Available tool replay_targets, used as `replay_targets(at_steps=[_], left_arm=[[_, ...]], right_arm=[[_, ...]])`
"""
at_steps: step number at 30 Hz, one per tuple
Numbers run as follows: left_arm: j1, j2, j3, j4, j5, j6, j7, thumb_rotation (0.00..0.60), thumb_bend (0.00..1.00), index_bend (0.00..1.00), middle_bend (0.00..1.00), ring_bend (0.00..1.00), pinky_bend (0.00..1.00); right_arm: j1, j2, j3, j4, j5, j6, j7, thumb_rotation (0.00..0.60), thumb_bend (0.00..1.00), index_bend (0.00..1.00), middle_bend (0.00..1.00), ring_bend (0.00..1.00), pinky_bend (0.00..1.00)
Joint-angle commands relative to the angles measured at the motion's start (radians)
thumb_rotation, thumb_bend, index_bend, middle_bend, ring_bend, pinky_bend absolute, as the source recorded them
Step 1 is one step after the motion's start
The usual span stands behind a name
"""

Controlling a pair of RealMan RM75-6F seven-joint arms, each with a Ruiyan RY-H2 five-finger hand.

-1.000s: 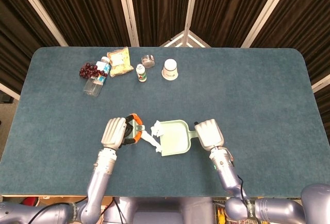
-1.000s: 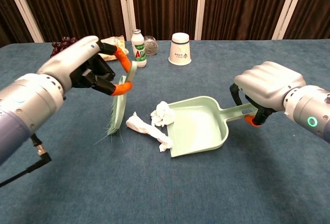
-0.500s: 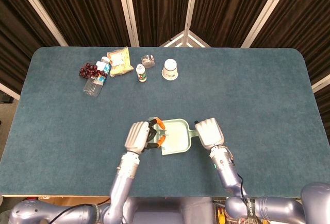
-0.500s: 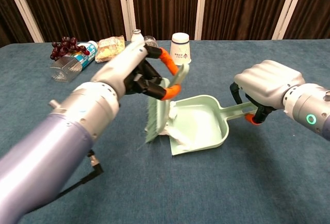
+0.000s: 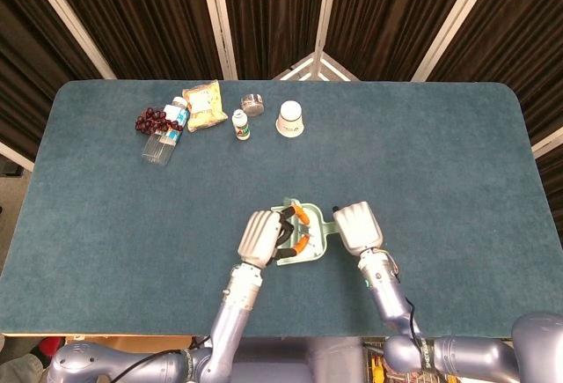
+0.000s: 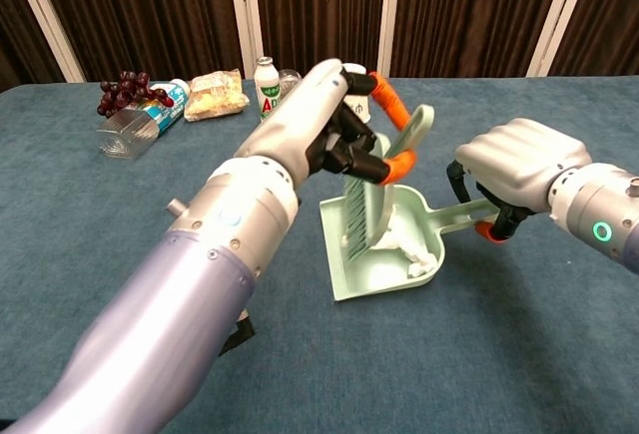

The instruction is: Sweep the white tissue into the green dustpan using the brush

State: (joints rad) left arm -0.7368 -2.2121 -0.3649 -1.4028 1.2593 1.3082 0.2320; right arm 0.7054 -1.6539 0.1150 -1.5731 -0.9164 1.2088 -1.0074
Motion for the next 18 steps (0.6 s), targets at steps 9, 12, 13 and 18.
replay_targets(at_steps=[9, 12, 13, 18], left_arm=[[-0.013, 0.013, -0.024, -0.054, 0.032, 0.000, -0.003, 0.600, 0.64, 0.77, 1.00, 1.00, 1.00], [0.001, 0.038, -0.017, -0.086, 0.038, 0.008, 0.000, 0.600, 0.64, 0.77, 1.00, 1.00, 1.00], [0.004, 0.045, -0.016, -0.093, 0.042, 0.010, 0.000, 0.600, 0.64, 0.77, 1.00, 1.00, 1.00], [0.025, 0.101, -0.022, -0.152, 0.058, 0.025, -0.002, 0.600, 0.64, 0.77, 1.00, 1.00, 1.00]], right_arm=[[0.001, 0.014, 0.002, -0.020, 0.006, 0.007, -0.004, 0.600, 0.39, 0.55, 0.81, 0.78, 0.84], [-0.001, 0.021, 0.001, -0.028, 0.007, 0.012, -0.004, 0.600, 0.39, 0.55, 0.81, 0.78, 0.84], [-0.001, 0.022, 0.000, -0.029, 0.007, 0.013, -0.004, 0.600, 0.39, 0.55, 0.81, 0.78, 0.84], [-0.002, 0.025, 0.000, -0.036, 0.015, 0.016, -0.006, 0.600, 0.39, 0.55, 0.81, 0.78, 0.84]])
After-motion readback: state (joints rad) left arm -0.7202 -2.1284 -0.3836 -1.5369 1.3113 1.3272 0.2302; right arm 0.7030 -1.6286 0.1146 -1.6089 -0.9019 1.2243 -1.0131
